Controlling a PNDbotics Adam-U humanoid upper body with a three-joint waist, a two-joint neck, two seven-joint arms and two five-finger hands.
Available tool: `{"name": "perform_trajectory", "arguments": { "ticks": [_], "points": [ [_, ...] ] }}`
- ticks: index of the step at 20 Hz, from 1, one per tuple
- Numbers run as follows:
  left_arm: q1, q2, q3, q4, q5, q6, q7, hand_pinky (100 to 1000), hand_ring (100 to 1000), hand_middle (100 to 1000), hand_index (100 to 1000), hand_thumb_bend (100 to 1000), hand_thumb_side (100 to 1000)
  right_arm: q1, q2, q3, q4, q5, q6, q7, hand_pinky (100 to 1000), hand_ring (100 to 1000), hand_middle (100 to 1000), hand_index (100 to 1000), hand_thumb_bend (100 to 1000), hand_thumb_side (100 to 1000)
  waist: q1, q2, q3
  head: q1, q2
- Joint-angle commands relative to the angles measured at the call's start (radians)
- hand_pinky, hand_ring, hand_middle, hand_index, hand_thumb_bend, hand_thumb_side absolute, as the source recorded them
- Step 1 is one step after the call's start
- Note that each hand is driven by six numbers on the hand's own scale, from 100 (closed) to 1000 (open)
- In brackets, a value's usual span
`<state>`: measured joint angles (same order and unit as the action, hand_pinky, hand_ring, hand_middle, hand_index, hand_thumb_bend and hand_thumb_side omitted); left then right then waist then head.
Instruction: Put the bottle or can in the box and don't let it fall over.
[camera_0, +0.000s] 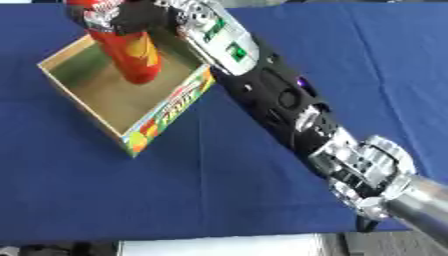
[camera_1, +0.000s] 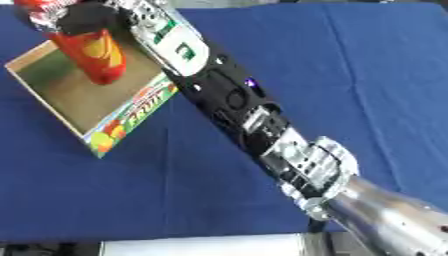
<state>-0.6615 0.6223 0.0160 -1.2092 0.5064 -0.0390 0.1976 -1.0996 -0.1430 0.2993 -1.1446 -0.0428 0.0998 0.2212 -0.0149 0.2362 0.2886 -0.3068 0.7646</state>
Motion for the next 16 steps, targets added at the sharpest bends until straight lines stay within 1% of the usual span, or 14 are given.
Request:
{"name": "perform_trajectory", "arguments": {
  "ticks": [1,2,3,4,5,8,10,12,13,14,15,16],
  "points": [
    [-0.024,0.021,0.006,-0.019,0.0,-0.001,-0.006,755,932,906,897,540,1000,-0.04,0.009,-0.011,-0.001,-0.019,0.002,-0.031,921,1000,1000,887,273,303,0.003,-0.012,0.007,-0.003,0.005],
    [-0.025,0.02,0.006,-0.02,0.0,-0.002,-0.006,755,932,906,897,541,1000,-0.045,0.01,-0.007,-0.002,-0.019,0.001,-0.03,934,1000,1000,946,275,307,0.002,-0.01,0.009,-0.004,0.005],
    [-0.026,0.021,0.006,-0.02,-0.001,-0.001,-0.006,755,932,906,898,542,1000,-0.049,0.011,-0.001,-0.002,-0.016,0.0,-0.019,956,1000,1000,1000,272,337,0.0,-0.008,0.011,-0.005,0.005],
    [-0.027,0.021,0.006,-0.02,-0.001,-0.001,-0.005,755,932,906,898,542,1000,-0.053,0.011,0.005,0.0,-0.003,-0.002,-0.002,962,1000,1000,1000,271,395,-0.002,-0.007,0.013,-0.006,0.005],
    [-0.027,0.021,0.006,-0.02,-0.001,-0.001,-0.005,755,932,906,898,542,1000,-0.055,0.011,0.007,0.004,0.015,-0.003,0.013,968,1000,1000,1000,271,420,-0.003,-0.006,0.015,-0.007,0.005],
    [-0.027,0.022,0.007,-0.02,-0.002,-0.001,-0.004,755,932,906,898,541,1000,-0.054,0.014,-0.002,0.02,0.064,-0.007,0.045,986,1000,1000,1000,300,410,-0.006,-0.004,0.017,-0.008,0.005],
    [-0.027,0.023,0.008,-0.021,-0.001,-0.002,-0.004,755,932,906,899,541,1000,-0.052,0.016,-0.009,0.028,0.079,-0.013,0.059,993,1000,1000,1000,306,405,-0.006,-0.004,0.017,-0.007,0.005],
    [-0.026,0.023,0.009,-0.021,-0.001,-0.002,-0.004,756,932,906,899,542,1000,-0.051,0.016,-0.014,0.033,0.089,-0.018,0.07,1000,1000,1000,1000,322,375,-0.005,-0.004,0.016,-0.006,0.005],
    [-0.026,0.023,0.009,-0.021,0.0,-0.002,-0.004,756,932,906,899,541,1000,-0.051,0.016,-0.016,0.036,0.093,-0.02,0.074,1000,1000,1000,1000,321,383,-0.004,-0.004,0.015,-0.006,0.005],
    [-0.026,0.023,0.009,-0.021,0.0,-0.002,-0.004,756,932,906,899,541,1000,-0.051,0.017,-0.016,0.038,0.095,-0.022,0.08,1000,1000,1000,1000,366,276,-0.003,-0.004,0.015,-0.007,0.005],
    [-0.027,0.023,0.009,-0.021,0.0,-0.002,-0.004,756,932,906,899,541,1000,-0.05,0.018,-0.016,0.04,0.096,-0.025,0.087,1000,1000,1000,1000,366,276,-0.002,-0.004,0.014,-0.007,0.005],
    [-0.027,0.023,0.009,-0.021,0.0,-0.002,-0.004,756,932,906,899,539,1000,-0.05,0.02,-0.015,0.043,0.094,-0.028,0.1,1000,1000,1000,1000,560,100,-0.001,-0.004,0.014,-0.007,0.005]
  ]
}}
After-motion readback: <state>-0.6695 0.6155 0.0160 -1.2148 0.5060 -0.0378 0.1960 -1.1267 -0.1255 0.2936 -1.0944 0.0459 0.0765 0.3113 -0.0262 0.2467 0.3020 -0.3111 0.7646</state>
